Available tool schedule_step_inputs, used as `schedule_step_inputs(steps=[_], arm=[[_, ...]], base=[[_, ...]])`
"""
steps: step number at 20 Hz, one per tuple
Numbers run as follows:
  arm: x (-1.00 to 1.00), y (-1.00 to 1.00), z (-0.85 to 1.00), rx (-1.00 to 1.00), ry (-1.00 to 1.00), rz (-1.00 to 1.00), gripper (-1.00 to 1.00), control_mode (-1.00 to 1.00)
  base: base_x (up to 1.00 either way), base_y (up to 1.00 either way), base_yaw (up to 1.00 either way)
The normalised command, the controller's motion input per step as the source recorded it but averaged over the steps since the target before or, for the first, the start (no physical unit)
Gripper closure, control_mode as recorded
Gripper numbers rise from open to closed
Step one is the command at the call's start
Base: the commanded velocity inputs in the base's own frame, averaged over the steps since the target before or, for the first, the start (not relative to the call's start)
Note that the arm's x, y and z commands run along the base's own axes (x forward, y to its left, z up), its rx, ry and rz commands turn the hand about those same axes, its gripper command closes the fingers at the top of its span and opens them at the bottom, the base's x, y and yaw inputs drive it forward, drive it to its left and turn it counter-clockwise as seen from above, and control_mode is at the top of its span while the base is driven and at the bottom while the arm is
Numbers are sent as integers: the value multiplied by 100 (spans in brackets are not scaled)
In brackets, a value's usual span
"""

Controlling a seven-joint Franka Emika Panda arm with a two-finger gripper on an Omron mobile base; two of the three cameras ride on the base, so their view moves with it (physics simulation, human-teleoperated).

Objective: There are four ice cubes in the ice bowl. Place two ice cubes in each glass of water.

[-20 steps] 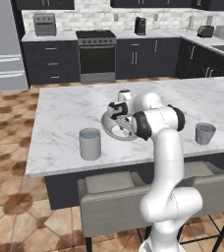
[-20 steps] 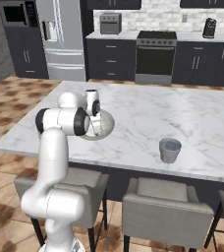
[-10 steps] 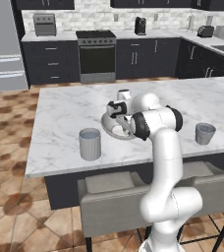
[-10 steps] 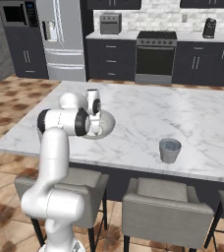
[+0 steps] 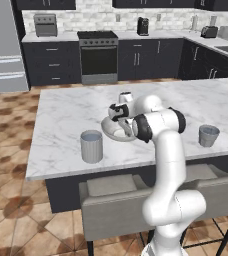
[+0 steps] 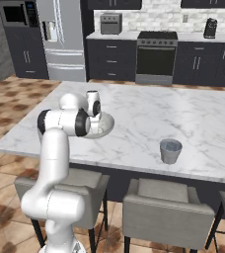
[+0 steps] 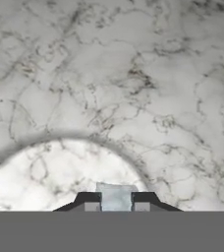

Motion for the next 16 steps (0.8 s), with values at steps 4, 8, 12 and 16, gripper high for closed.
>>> schedule_step_inputs(steps=[4,8,12,16], arm=[[-22,0,-9,0,-15,-5,100,-100],[-17,0,10,5,-21,-3,100,-100],[-20,0,41,13,-20,0,100,-100],[-44,-4,53,13,-15,18,100,-100]], base=[[0,0,0],[0,0,0],[0,0,0],[0,0,0]])
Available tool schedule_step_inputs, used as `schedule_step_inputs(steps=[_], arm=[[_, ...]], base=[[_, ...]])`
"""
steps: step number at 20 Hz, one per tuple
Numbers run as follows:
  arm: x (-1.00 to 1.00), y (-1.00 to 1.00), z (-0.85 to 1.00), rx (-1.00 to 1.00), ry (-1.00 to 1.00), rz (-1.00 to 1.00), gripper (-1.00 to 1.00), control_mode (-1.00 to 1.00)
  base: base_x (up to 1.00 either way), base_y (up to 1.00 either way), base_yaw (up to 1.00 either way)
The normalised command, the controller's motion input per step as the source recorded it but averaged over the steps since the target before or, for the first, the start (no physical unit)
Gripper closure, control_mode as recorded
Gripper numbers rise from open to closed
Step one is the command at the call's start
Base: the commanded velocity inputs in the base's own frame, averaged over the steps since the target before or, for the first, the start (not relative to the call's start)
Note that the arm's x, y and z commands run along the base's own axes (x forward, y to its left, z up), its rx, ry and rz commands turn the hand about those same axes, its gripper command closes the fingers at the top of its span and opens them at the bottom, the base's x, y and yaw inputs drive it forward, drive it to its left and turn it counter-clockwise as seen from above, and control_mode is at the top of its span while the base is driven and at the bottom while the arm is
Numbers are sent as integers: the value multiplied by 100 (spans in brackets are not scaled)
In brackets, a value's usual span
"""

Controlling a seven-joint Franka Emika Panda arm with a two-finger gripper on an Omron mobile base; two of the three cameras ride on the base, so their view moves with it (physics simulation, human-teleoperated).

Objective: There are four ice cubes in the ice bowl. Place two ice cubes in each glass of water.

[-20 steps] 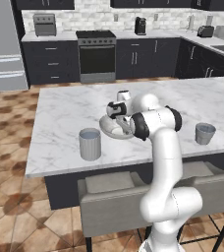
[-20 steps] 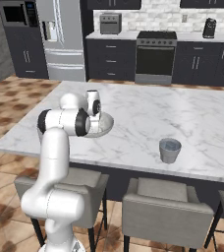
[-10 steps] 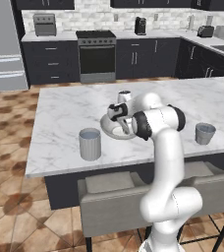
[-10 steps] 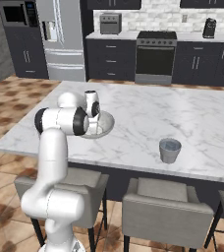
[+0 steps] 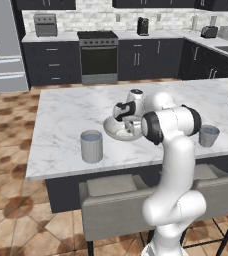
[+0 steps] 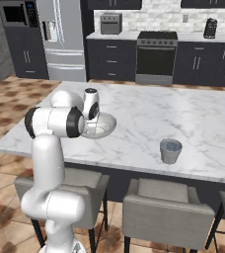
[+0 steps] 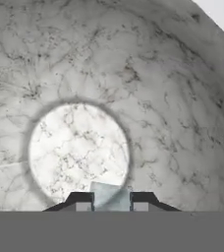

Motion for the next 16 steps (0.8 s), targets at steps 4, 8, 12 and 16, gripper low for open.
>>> schedule_step_inputs(steps=[4,8,12,16], arm=[[-47,-8,55,13,-7,35,100,-100],[-37,2,58,9,0,37,100,-100],[-37,34,71,4,0,33,100,-100],[-26,64,81,0,6,36,100,-100]], base=[[0,0,0],[0,0,0],[0,0,0],[0,0,0]])
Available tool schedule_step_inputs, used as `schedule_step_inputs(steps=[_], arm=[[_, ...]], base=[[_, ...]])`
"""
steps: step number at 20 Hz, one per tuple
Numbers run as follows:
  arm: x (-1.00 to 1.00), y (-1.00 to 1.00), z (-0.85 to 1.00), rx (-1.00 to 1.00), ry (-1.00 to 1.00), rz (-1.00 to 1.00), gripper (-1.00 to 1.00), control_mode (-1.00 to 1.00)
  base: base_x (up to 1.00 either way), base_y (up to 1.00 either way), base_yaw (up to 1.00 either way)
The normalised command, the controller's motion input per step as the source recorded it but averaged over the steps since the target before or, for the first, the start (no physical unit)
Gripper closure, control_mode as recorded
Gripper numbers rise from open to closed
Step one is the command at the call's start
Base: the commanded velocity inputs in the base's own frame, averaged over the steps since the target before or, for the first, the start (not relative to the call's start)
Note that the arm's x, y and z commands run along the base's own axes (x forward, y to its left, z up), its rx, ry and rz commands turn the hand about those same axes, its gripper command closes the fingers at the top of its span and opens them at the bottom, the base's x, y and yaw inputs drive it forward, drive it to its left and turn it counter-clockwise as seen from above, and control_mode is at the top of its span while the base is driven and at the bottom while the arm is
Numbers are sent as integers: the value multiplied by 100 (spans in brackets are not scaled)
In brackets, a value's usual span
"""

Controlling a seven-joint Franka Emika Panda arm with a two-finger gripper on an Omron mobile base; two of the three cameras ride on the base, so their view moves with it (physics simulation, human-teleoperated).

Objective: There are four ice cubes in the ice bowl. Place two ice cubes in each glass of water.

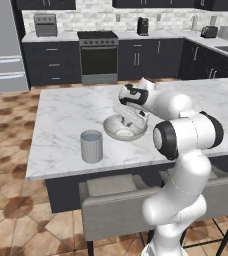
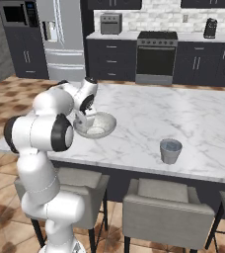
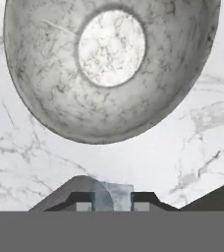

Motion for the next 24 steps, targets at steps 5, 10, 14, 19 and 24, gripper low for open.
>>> schedule_step_inputs(steps=[5,10,14,19,24], arm=[[-33,89,55,0,2,32,100,-100],[-65,73,18,-5,0,25,100,-100],[-61,20,0,-4,0,18,100,-100],[8,4,-9,-3,0,5,100,-100],[53,36,-28,-9,0,0,100,-100]], base=[[0,0,0],[0,0,0],[0,0,0],[0,0,0],[0,0,0]])
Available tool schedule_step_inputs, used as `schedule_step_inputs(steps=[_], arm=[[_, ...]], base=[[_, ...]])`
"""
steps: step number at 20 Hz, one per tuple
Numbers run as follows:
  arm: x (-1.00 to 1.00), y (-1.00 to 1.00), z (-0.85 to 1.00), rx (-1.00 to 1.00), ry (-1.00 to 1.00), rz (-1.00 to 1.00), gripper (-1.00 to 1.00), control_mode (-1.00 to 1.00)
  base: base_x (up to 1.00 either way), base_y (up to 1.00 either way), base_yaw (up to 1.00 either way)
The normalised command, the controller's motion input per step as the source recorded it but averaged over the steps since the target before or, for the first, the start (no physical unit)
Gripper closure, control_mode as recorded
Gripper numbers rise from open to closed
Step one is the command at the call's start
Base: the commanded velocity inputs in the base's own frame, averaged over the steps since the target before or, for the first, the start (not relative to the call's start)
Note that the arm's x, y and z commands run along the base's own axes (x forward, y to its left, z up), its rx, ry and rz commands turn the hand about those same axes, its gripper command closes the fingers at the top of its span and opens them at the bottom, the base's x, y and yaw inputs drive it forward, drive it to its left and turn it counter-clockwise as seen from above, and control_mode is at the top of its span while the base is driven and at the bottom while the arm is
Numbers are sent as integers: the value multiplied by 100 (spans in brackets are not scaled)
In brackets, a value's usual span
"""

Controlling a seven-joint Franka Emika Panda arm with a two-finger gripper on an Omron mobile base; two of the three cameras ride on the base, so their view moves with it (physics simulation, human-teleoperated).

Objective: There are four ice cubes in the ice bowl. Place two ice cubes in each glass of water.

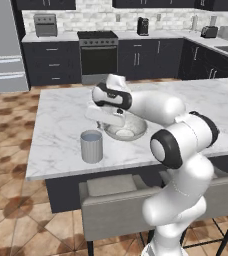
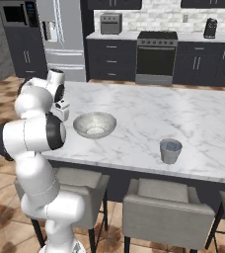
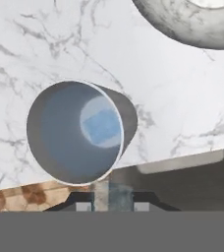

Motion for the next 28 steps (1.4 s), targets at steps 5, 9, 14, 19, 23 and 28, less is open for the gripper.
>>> schedule_step_inputs(steps=[5,9,14,19,23,28], arm=[[57,55,-38,-14,0,0,100,-100],[56,45,-15,-11,3,0,100,-100],[40,22,-34,-11,1,0,100,-100],[24,0,-48,-8,1,0,100,-100],[-10,-7,-20,-2,0,0,100,-100],[-59,-39,0,0,-4,0,100,-100]], base=[[0,0,0],[0,0,0],[0,0,0],[0,0,0],[0,0,0],[0,0,0]])
